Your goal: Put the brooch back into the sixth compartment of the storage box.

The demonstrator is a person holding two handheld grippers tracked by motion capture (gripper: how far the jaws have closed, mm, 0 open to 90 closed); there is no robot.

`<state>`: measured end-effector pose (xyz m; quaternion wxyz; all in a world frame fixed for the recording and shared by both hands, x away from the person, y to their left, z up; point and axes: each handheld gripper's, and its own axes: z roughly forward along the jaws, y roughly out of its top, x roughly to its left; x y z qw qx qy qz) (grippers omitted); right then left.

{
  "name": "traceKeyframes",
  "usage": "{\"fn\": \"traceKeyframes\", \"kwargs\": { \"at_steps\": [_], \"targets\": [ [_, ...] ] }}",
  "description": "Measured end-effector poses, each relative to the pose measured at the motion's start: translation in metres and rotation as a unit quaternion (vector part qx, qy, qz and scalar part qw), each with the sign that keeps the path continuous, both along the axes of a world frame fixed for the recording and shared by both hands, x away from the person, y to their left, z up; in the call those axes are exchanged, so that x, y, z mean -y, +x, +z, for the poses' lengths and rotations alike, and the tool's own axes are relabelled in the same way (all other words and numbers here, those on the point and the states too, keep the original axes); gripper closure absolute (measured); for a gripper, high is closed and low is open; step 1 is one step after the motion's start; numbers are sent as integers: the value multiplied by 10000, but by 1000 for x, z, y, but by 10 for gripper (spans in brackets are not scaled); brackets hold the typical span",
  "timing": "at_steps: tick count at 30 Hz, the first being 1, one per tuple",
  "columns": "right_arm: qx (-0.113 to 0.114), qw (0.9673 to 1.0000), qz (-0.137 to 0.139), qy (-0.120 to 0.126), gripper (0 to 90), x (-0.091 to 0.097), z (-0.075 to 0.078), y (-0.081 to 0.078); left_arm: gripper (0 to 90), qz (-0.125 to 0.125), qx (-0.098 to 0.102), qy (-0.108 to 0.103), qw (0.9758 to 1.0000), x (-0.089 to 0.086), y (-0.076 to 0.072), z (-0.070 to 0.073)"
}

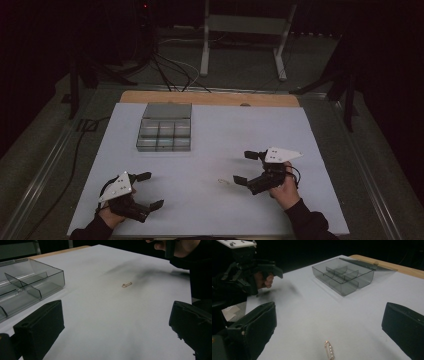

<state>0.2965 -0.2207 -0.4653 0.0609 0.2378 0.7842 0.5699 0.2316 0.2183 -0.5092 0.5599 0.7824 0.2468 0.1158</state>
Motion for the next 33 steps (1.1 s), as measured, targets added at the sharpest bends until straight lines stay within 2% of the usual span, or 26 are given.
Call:
{"fn": "traceKeyframes", "kwargs": {
  "at_steps": [5, 12, 17, 20, 28, 30, 33],
  "targets": [
    [64, 9999, 43, -140, 0, -7, -4, 4, 12, -3, -12, -11, 10000, 0, 0, -1],
    [-162, 9993, 323, -87, 0, -15, -12, 10, 12, -10, -3, -10, 10000, 0, 0, 0],
    [-269, 9984, 442, -233, 0, -22, -18, 13, 12, -19, 0, -11, 10000, 0, 0, 0],
    [-493, 9964, 605, -331, 0, -26, -23, 15, 12, -25, 19, -5, 10000, 0, 0, 0],
    [-605, 9934, 658, -718, 0, -33, -34, 19, 12, -40, 7, 19, 10000, 0, 0, 0],
    [-657, 9933, 585, -750, 0, -34, -35, 20, 12, -40, 6, 8, 10000, 0, 0, 0],
    [-779, 9913, 490, -944, 0, -38, -40, 22, 12, -48, 9, 20, 10000, 1, 0, 0]
  ]
}}
